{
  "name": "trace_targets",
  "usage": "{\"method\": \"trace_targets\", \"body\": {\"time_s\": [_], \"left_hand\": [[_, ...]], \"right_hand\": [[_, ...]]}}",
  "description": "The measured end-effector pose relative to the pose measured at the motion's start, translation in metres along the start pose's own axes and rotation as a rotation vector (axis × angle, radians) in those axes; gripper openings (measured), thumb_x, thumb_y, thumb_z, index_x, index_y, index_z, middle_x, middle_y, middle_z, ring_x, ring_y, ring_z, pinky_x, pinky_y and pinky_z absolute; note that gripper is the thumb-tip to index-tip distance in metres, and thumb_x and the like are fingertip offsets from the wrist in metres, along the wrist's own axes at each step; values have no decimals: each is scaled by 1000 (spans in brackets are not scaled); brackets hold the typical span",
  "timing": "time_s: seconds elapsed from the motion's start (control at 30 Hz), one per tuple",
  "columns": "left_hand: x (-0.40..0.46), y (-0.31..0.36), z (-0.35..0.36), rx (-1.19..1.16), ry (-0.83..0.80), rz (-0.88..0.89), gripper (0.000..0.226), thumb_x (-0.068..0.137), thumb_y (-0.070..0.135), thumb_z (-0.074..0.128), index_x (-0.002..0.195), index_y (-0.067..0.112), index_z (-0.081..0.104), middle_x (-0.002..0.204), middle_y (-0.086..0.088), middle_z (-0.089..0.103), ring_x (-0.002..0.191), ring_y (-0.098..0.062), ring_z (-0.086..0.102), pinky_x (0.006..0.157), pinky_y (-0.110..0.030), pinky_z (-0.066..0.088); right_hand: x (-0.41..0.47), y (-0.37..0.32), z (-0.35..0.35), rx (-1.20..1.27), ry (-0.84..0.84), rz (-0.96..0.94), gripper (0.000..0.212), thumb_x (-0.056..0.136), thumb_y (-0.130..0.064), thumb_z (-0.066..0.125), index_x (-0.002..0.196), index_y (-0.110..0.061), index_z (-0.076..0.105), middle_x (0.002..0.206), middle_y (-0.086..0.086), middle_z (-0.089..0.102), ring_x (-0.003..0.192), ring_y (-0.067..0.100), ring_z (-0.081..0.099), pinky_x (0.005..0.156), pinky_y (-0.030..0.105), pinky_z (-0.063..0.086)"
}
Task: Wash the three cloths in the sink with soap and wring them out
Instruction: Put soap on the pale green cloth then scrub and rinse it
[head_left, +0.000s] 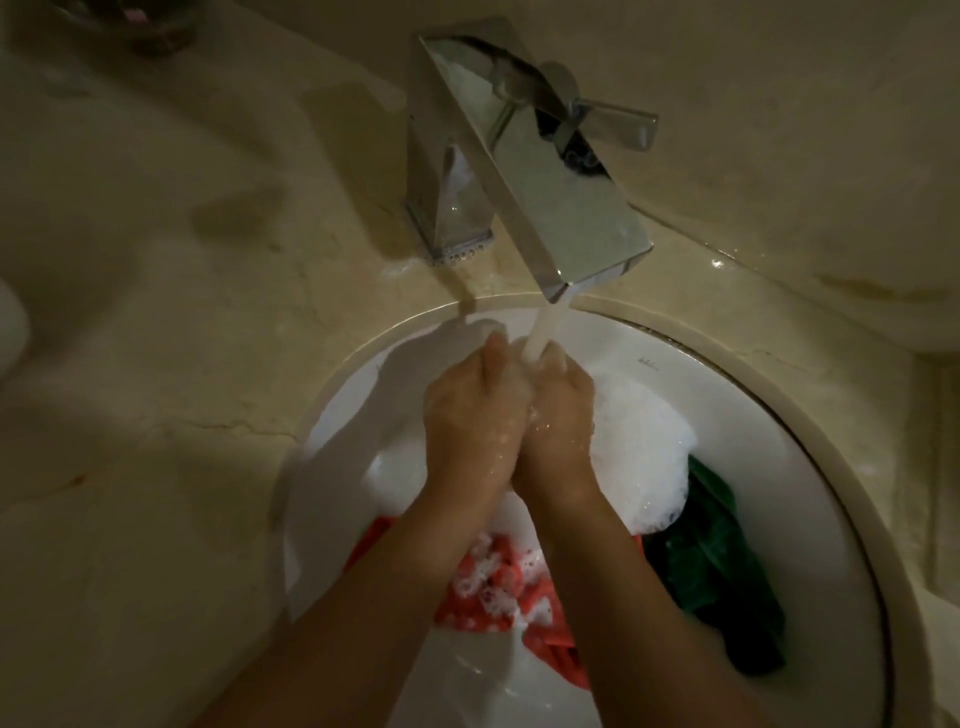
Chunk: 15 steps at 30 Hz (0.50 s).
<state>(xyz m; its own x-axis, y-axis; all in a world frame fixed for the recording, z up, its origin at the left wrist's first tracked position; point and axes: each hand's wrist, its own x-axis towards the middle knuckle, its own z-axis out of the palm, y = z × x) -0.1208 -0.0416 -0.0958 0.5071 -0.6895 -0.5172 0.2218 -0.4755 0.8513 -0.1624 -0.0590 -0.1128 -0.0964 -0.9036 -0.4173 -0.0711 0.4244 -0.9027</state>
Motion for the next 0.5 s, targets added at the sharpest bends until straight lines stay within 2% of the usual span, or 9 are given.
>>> {"method": "trace_targets", "body": {"time_s": [0.07, 0.1, 0.17, 0.2, 0.27, 0.33, 0.4, 0.43, 0.5], "left_hand": [[7, -6, 4, 29, -61, -45, 36, 101, 39, 41, 71, 26, 58, 68, 11, 59, 65, 3, 56, 54, -9, 38], [2, 0, 2, -50, -93, -62, 31, 99, 40, 45, 75, 28, 59, 74, 9, 62, 70, -1, 60, 56, -11, 41], [-5, -4, -6, -161, -118, -123, 21, 95, 41, 53, 100, 24, 63, 99, 3, 67, 90, -11, 64, 71, -20, 49], [-5, -9, -11, -240, -128, -191, 31, 92, 43, 57, 114, 22, 62, 111, 0, 66, 100, -16, 63, 80, -28, 51], [-8, -13, -22, -416, -238, -339, 48, 84, 55, 57, 123, 26, 61, 117, -1, 67, 108, -21, 62, 91, -39, 48], [-6, -14, -28, -557, -354, -369, 62, 76, 60, 58, 124, 22, 63, 120, -7, 68, 110, -26, 63, 93, -43, 48], [1, -15, -27, -641, -342, -371, 71, 73, 58, 67, 128, 13, 61, 125, -14, 65, 109, -27, 64, 91, -41, 51], [2, -13, -26, -667, -323, -370, 73, 72, 56, 70, 128, 10, 60, 126, -17, 64, 107, -28, 65, 90, -41, 52], [2, -17, -22, -639, -226, -337, 68, 71, 50, 70, 125, 9, 62, 119, -18, 67, 104, -30, 68, 93, -43, 52]], "right_hand": [[7, -2, -7, 126, 8, 121, 28, 97, -30, 51, 77, -14, 62, 69, 1, 66, 66, 17, 64, 68, 35, 55], [8, -9, -9, 180, 42, 186, 32, 97, -37, 49, 81, -15, 65, 73, 2, 70, 69, 17, 67, 69, 33, 54], [12, -13, -19, 457, 90, 244, 37, 95, -49, 49, 100, -19, 69, 94, 4, 74, 87, 19, 70, 80, 35, 56], [15, -9, -26, 532, 104, 222, 38, 94, -49, 50, 111, -19, 66, 107, 4, 72, 98, 19, 68, 88, 36, 54], [6, -8, -32, 559, 74, 87, 42, 92, -38, 58, 127, -15, 57, 122, 4, 65, 109, 16, 63, 96, 32, 49], [-6, 2, -41, 336, -74, -133, 29, 77, -21, 67, 104, -11, 62, 104, 3, 65, 96, 17, 62, 82, 28, 51], [-14, 17, -47, 87, -271, -269, 14, 67, -8, 60, 80, -13, 61, 86, 2, 64, 85, 19, 62, 75, 32, 52], [-16, 23, -49, 73, -283, -294, 13, 68, -4, 56, 77, -12, 60, 80, 3, 64, 81, 19, 62, 75, 31, 52], [-17, 23, -48, 238, -177, -270, 14, 76, -2, 52, 85, -8, 60, 83, 6, 64, 81, 19, 63, 78, 28, 51]]}}
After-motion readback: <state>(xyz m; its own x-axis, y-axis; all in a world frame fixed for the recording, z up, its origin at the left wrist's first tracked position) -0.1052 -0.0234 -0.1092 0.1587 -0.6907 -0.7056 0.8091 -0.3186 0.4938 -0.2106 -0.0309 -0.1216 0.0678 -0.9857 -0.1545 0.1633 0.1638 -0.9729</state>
